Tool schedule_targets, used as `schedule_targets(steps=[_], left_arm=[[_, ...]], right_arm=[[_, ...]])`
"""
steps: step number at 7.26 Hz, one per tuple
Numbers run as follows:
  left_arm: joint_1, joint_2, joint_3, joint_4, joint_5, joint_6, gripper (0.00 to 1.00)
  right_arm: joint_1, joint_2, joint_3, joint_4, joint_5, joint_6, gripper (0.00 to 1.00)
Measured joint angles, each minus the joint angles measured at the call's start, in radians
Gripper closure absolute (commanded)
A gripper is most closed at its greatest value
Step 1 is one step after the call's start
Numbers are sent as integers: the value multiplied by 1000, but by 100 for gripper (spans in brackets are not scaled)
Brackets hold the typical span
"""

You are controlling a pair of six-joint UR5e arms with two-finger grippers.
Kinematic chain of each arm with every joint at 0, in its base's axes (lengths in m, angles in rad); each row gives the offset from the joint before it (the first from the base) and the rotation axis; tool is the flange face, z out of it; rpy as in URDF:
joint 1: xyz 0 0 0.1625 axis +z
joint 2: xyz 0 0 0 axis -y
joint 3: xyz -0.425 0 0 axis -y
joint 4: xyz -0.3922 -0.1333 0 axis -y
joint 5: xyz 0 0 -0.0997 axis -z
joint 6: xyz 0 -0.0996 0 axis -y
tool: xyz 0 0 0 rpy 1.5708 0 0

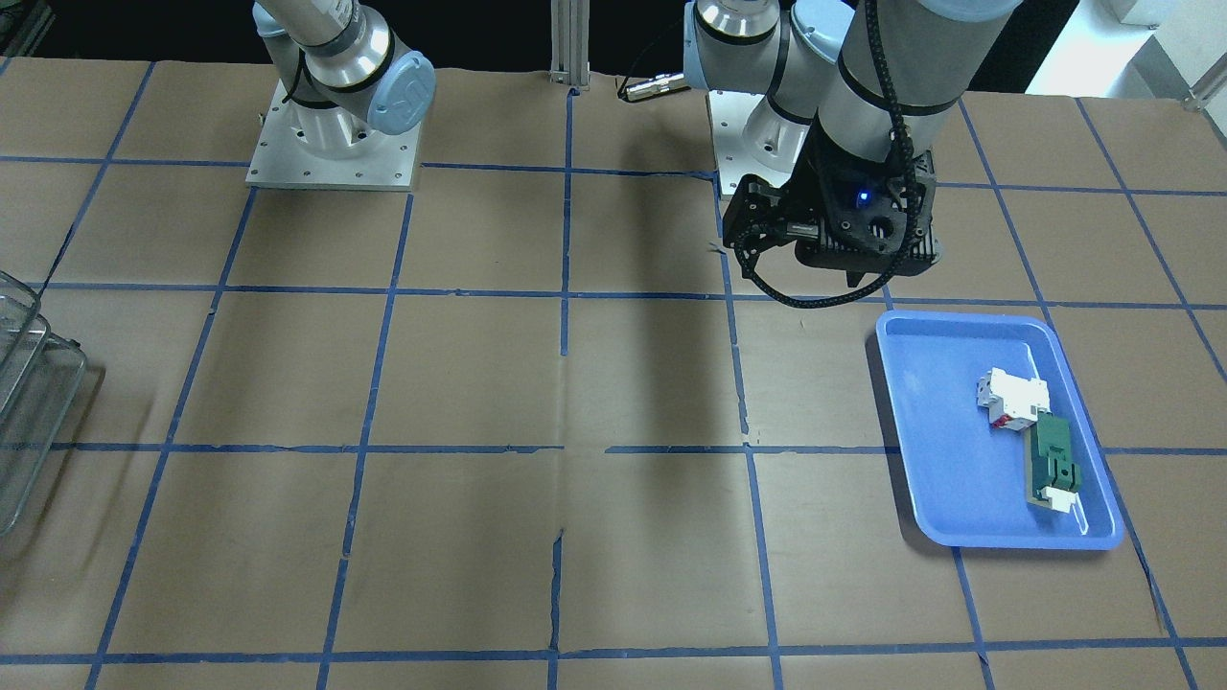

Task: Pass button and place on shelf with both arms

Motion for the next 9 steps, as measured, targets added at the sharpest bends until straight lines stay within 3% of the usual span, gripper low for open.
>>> schedule_targets(steps=[2, 4, 6, 9], left_arm=[[0, 0, 0, 0, 0, 0, 0], [0, 0, 0, 0, -1, 0, 0], [1, 0, 0, 0, 0, 0, 0], [1, 1, 0, 0, 0, 0, 0]], right_arm=[[11, -54, -4, 23, 5, -43, 0], [100, -148, 12, 86, 13, 12, 0], [285, -231, 60, 158, 22, 295, 0], [578, -317, 199, 161, 38, 599, 0]])
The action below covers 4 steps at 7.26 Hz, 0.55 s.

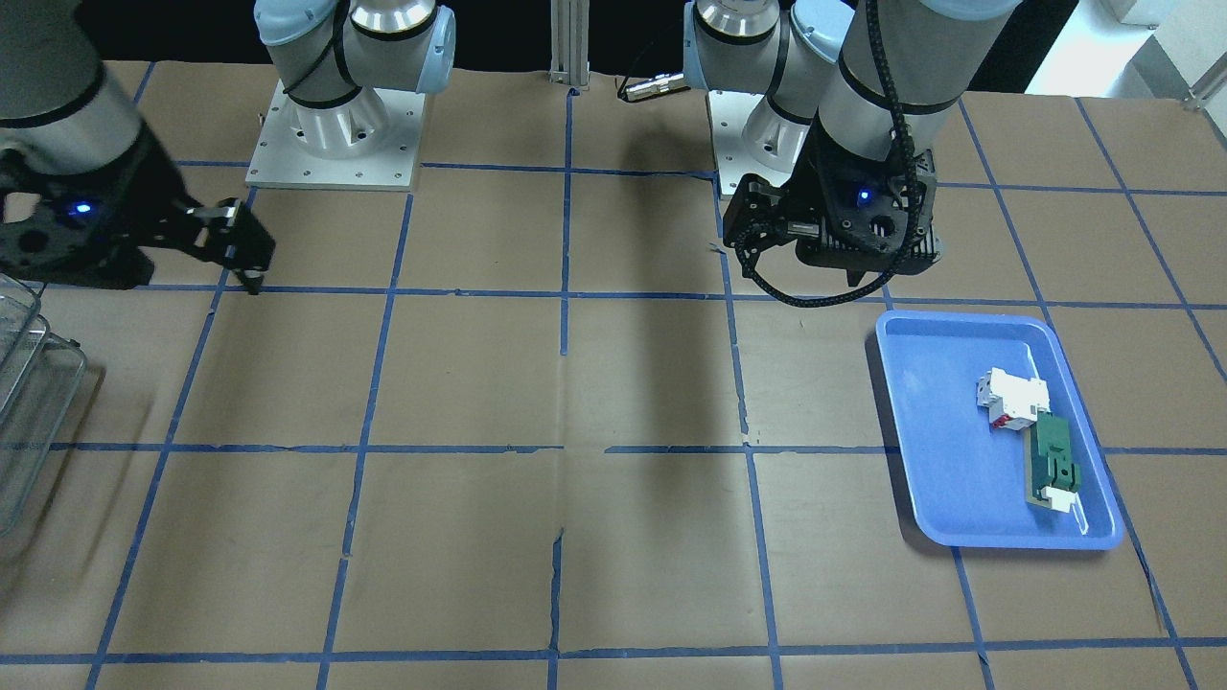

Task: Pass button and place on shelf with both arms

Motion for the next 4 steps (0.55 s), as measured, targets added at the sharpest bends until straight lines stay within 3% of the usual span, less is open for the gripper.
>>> schedule_targets(steps=[2, 4], left_arm=[[0, 0, 0, 0, 0, 0, 0], [1, 1, 0, 0, 1, 0, 0]], right_arm=[[45, -115, 105, 3, 53, 71, 0], [50, -178, 153, 33, 36, 71, 0]])
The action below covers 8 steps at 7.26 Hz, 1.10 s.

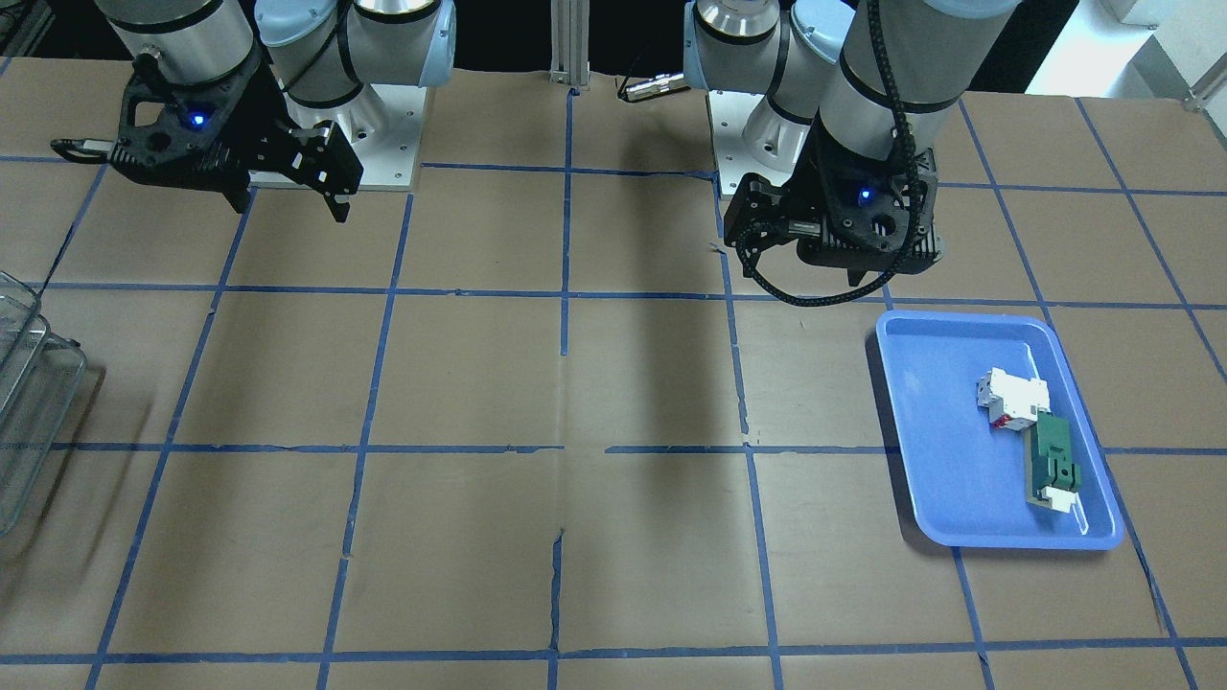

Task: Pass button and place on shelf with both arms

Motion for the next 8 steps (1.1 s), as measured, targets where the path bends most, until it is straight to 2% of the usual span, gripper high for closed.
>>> schedule_targets(steps=[8], left_arm=[[0, 0, 0, 0, -1, 0, 0]], right_arm=[[1, -10, 12, 7, -7, 12, 0]])
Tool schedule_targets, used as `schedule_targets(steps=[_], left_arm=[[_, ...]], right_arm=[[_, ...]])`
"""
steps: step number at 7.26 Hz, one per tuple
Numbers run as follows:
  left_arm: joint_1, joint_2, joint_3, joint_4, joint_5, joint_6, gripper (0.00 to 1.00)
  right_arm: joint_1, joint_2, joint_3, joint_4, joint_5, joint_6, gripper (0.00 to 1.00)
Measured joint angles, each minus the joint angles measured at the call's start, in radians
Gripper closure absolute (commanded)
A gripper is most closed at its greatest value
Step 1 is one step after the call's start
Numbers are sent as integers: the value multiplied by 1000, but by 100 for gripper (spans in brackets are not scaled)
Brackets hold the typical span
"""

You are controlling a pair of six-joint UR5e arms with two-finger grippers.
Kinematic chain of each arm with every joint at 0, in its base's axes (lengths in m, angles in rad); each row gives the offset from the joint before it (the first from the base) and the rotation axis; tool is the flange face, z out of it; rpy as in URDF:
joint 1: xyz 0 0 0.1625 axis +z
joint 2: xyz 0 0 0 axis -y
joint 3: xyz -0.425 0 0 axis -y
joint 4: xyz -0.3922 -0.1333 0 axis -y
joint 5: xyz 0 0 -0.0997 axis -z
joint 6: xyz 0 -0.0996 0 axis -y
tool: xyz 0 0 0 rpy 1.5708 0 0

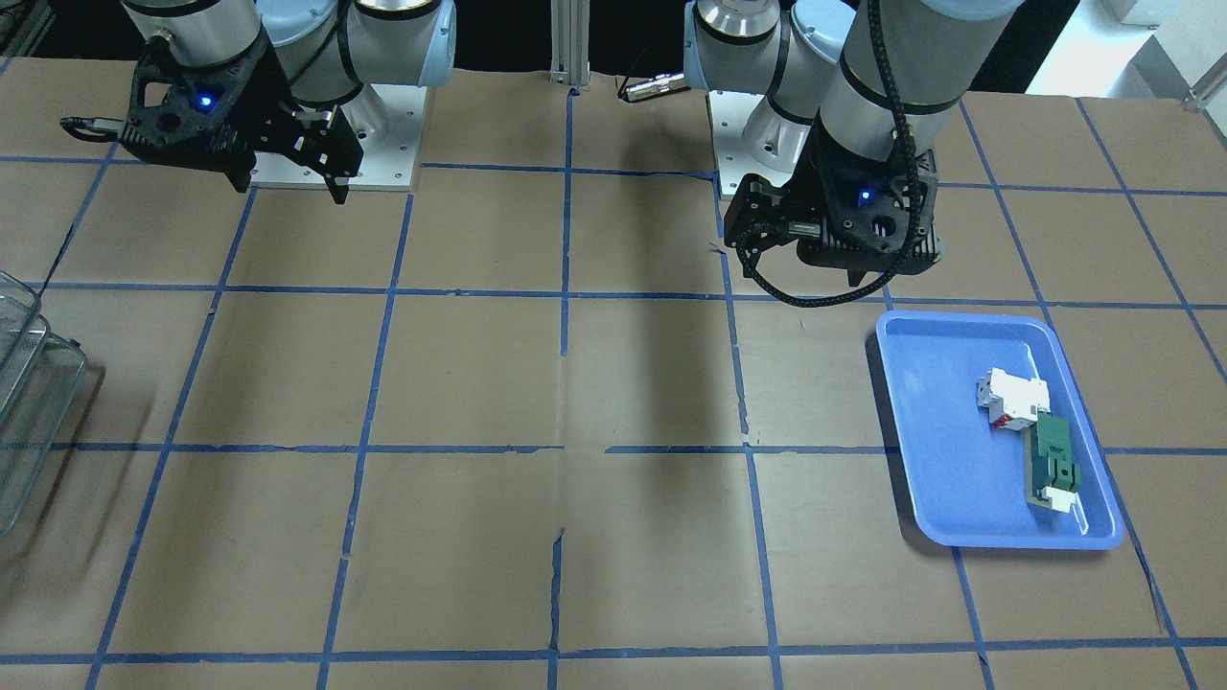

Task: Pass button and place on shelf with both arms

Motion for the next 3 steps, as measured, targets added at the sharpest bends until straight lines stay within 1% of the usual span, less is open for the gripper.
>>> schedule_targets(steps=[3], left_arm=[[0, 0, 0, 0, 0, 0, 0]], right_arm=[[0, -5, 1, 6, 1, 2, 0]])
